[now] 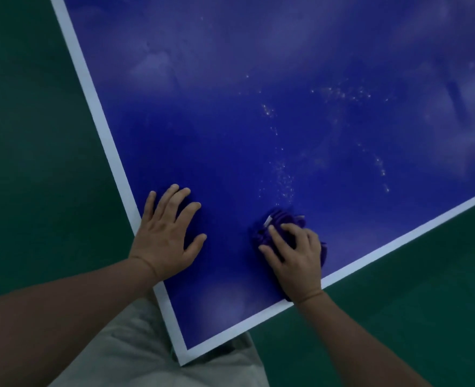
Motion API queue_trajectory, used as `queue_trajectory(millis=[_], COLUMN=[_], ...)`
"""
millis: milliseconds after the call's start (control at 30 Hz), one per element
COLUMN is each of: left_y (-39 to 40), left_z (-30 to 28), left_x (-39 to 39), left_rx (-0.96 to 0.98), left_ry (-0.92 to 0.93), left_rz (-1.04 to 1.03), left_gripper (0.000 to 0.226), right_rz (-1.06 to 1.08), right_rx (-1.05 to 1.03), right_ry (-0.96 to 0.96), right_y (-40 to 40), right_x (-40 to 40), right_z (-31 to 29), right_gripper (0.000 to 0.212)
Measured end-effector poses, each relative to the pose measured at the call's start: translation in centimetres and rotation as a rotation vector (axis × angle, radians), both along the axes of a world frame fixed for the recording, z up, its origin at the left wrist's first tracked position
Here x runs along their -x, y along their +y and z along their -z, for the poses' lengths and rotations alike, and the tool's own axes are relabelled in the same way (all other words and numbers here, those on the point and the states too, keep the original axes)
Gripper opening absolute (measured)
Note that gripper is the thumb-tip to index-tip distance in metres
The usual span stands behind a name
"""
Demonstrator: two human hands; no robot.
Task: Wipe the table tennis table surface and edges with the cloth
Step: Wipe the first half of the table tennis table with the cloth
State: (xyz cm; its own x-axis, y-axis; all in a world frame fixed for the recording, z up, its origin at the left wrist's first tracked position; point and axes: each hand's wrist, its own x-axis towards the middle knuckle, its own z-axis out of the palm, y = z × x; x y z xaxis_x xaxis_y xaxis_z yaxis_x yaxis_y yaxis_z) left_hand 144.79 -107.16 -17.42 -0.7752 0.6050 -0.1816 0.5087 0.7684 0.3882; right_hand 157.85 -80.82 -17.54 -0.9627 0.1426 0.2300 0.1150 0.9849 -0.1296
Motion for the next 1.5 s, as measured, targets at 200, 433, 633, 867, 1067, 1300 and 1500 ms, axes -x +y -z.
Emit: queue_trajectory(millis=[200, 433, 633, 867, 1067, 1300, 1500], left_y=[5.1, 6.7, 7.4, 8.4, 7.7, 7.2, 7.3], left_z=[0.0, 0.6, 0.1, 0.3, 0.7, 0.9, 1.1], left_x=[-1.8, -1.8, -0.3, 4.8, 11.2, 11.8, 11.9], left_rx=[-0.058, -0.044, 0.006, 0.058, 0.085, 0.008, 0.015], left_ry=[-0.01, 0.076, 0.091, 0.112, 0.111, 0.133, 0.113], left_rz=[-0.369, -0.527, -0.585, -0.633, -0.65, -0.669, -0.658], left_gripper=[0.049, 0.042, 0.047, 0.051, 0.053, 0.044, 0.047], right_rz=[-0.366, -0.504, -0.334, -0.665, -0.287, -0.554, -0.256], right_rx=[-0.003, 0.004, 0.024, 0.013, -0.006, -0.057, 0.018], right_ry=[0.051, 0.081, -0.02, 0.019, 0.039, 0.071, 0.012], right_y=[1.1, 2.9, 8.5, 2.7, 5.6, -0.5, 1.2], right_x=[0.6, 15.4, 14.4, 15.2, 20.5, 21.0, 30.1], right_z=[1.0, 0.0, 0.0, 0.8, 0.7, 1.7, 0.3], right_gripper=[0.037, 0.038, 0.04, 0.039, 0.039, 0.036, 0.039])
